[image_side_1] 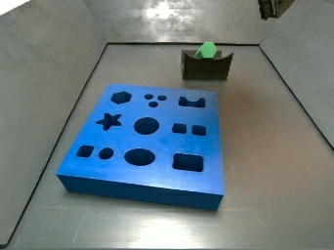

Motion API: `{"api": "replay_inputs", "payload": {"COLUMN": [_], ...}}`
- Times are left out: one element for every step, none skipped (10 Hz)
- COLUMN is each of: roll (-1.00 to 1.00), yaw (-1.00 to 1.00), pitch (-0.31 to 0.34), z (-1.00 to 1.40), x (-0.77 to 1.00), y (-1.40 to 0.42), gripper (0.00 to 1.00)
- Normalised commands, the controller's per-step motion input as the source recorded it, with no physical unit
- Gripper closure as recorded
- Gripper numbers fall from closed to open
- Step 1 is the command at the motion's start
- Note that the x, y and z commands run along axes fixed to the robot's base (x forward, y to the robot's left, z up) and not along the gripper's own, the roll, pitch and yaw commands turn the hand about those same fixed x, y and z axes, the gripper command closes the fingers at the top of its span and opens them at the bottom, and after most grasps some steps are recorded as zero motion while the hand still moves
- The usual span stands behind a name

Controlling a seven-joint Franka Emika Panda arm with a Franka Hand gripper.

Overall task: Pick up the hexagon object. Move up. Place the hexagon object on the fixture. Regrasp the hexagon object. Move to above the board. Insert the hexagon object.
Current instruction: Regrasp the hexagon object.

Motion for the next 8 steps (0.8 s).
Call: {"api": "replay_inputs", "payload": {"roll": [0.14, 0.14, 0.14, 0.14, 0.14, 0.14, 0.14, 0.22], "yaw": [0.10, 0.10, 0.10, 0.10, 0.10, 0.10, 0.10, 0.13], "pitch": [0.073, 0.074, 0.074, 0.074, 0.074, 0.074, 0.074, 0.122], "z": [-0.04, -0.04, -0.04, -0.04, -0.04, -0.04, -0.04, -1.00], "x": [0.39, 0.39, 0.39, 0.39, 0.39, 0.39, 0.39, 0.15], "y": [-0.05, -0.05, -0.05, -0.05, -0.05, -0.05, -0.05, 0.07], "gripper": [0.00, 0.00, 0.00, 0.00, 0.00, 0.00, 0.00, 0.00]}}
